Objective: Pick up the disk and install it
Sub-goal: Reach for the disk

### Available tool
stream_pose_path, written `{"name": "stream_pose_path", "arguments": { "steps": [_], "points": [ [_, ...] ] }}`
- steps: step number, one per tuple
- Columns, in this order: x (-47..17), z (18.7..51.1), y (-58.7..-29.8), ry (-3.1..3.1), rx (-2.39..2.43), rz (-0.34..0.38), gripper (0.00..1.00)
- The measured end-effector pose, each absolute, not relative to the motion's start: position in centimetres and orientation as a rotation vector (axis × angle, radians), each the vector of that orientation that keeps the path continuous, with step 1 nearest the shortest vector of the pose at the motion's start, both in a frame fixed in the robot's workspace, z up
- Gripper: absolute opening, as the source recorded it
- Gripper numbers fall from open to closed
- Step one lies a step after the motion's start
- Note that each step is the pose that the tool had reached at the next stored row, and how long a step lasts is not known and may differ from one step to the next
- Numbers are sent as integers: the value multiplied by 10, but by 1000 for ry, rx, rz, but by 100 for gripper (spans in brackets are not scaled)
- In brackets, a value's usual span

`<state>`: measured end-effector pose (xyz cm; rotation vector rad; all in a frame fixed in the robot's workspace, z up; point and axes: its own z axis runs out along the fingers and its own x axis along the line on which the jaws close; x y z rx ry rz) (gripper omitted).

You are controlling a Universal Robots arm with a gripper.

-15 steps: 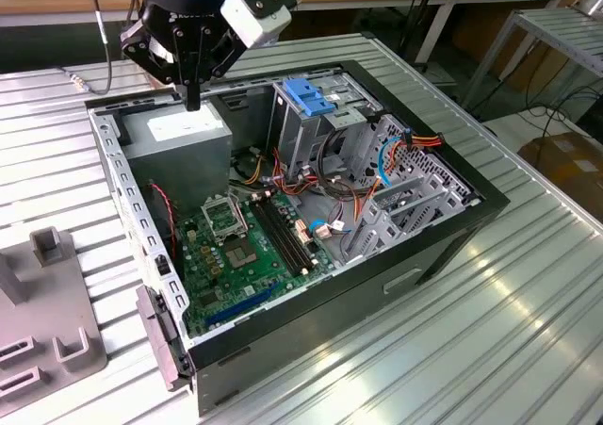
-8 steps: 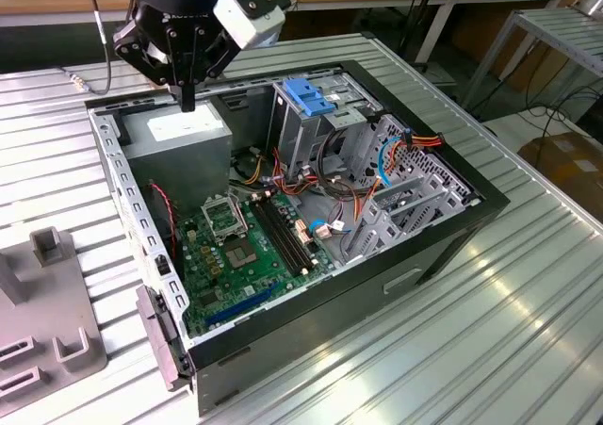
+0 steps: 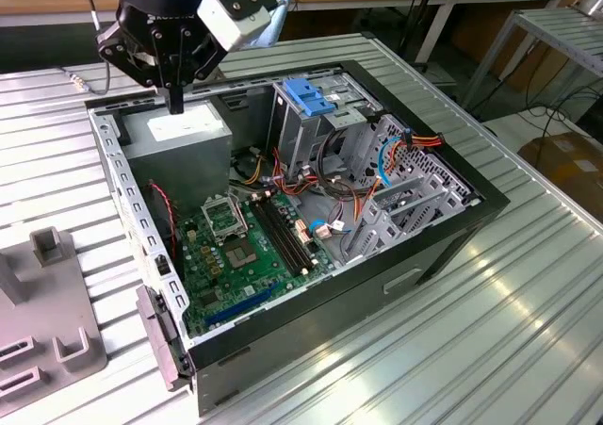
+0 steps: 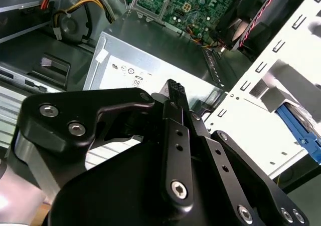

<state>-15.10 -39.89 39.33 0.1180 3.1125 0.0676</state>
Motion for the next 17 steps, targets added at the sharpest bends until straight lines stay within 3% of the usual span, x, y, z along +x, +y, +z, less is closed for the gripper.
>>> {"name": "stream_pose_path", "arguments": {
  "steps": [17],
  "points": [
    [-175, 393, -399, 3112, 118, 68, 10]
  ]
}}
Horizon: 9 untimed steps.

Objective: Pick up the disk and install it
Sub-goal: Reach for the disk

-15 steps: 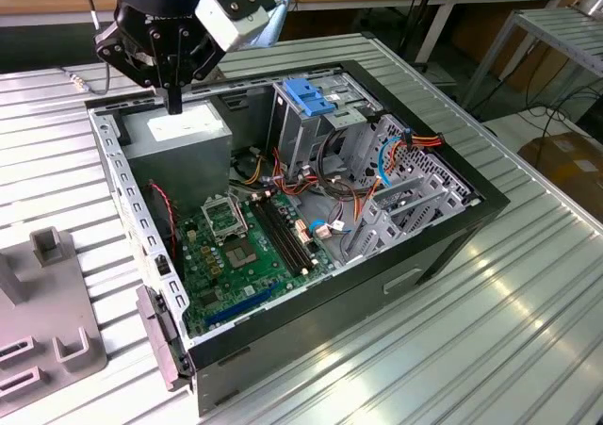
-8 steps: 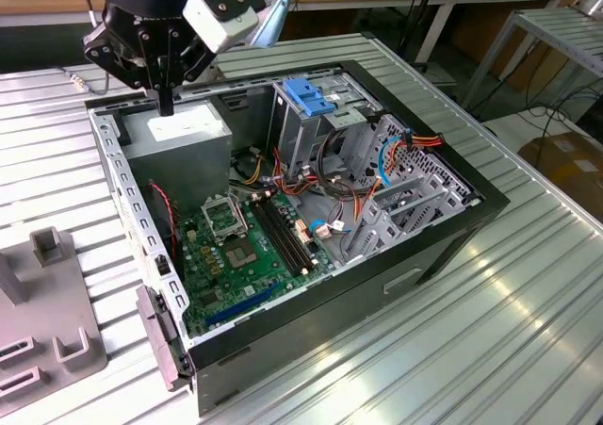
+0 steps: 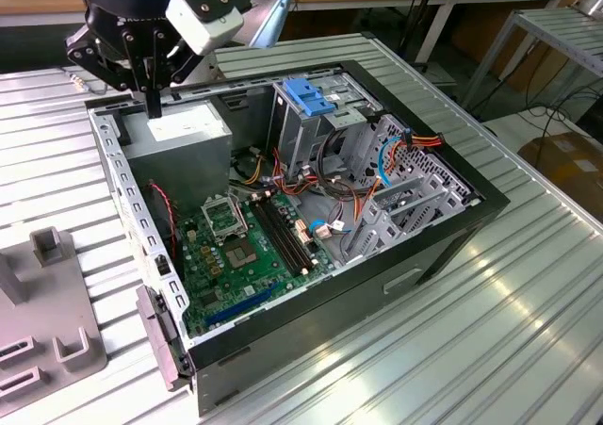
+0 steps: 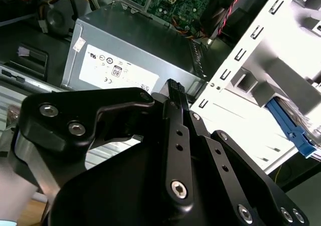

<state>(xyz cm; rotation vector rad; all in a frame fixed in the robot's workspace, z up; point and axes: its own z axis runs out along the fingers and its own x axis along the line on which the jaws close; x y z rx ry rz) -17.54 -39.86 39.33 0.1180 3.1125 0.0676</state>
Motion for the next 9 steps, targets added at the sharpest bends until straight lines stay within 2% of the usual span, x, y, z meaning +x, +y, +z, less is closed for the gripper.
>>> {"name": "stream_pose_path", "arguments": {
  "steps": [9],
  "points": [
    [-191, 393, -398, 3112, 118, 68, 10]
  ]
}}
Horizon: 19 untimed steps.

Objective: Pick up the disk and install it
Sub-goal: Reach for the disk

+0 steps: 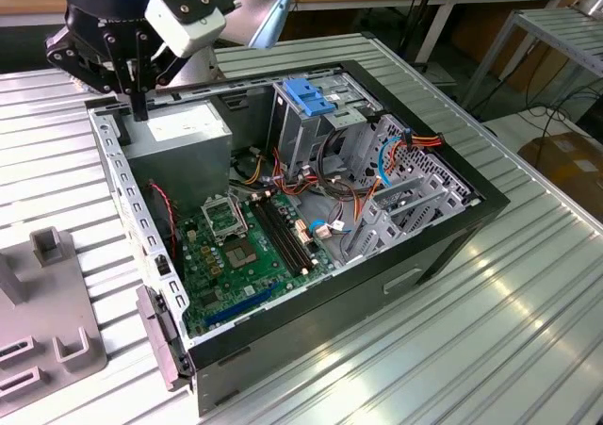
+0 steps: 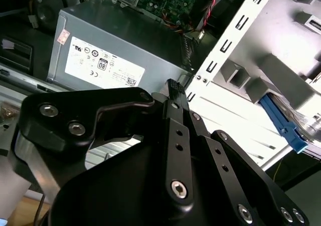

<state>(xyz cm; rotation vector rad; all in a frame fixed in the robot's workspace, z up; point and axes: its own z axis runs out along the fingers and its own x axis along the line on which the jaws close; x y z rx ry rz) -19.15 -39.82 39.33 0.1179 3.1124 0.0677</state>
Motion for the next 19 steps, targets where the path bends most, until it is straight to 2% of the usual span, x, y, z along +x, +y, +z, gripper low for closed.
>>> {"name": "stream_pose_path", "arguments": {
  "steps": [19],
  "points": [
    [-222, 393, -397, 3113, 118, 68, 10]
  ]
}}
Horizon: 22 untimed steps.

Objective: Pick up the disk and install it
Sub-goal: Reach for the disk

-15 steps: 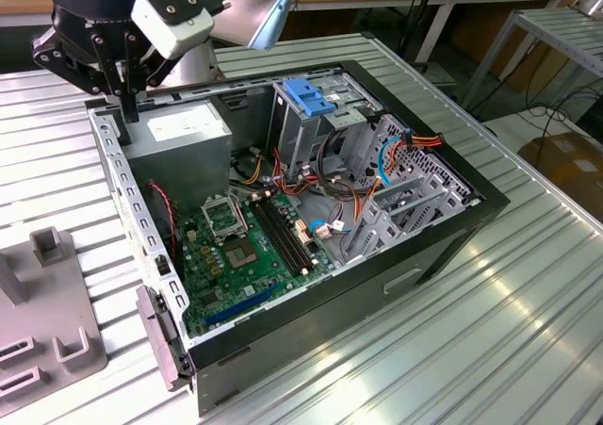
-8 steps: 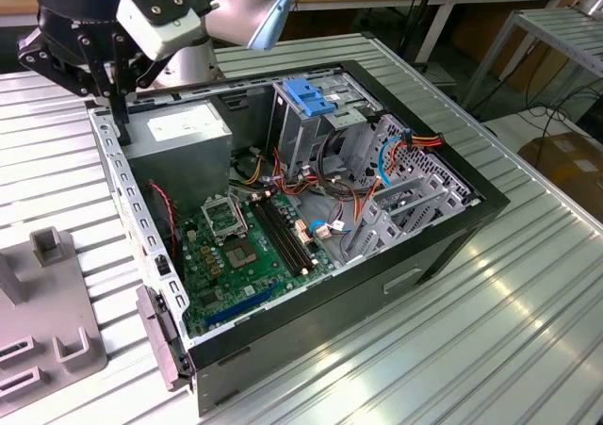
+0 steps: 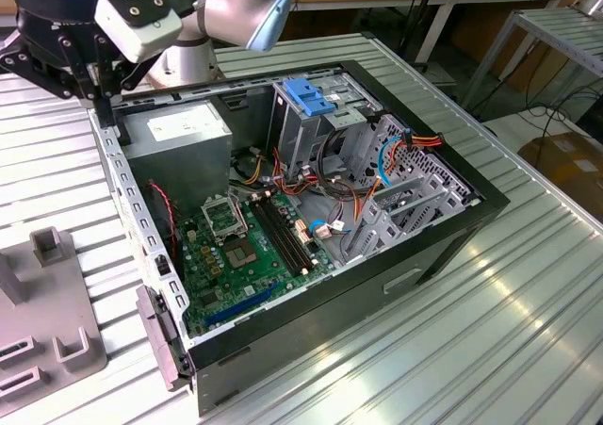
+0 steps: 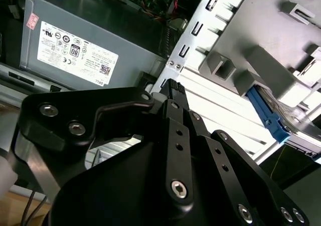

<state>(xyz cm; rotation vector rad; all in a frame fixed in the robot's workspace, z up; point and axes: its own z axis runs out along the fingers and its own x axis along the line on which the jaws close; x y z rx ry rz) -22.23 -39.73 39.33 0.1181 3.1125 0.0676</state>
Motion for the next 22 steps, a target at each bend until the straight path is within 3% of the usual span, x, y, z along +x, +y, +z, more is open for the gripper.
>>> {"name": "stream_pose_path", "arguments": {
  "steps": [22],
  "points": [
    [-298, 392, -388, 3127, 119, 67, 10]
  ]
}}
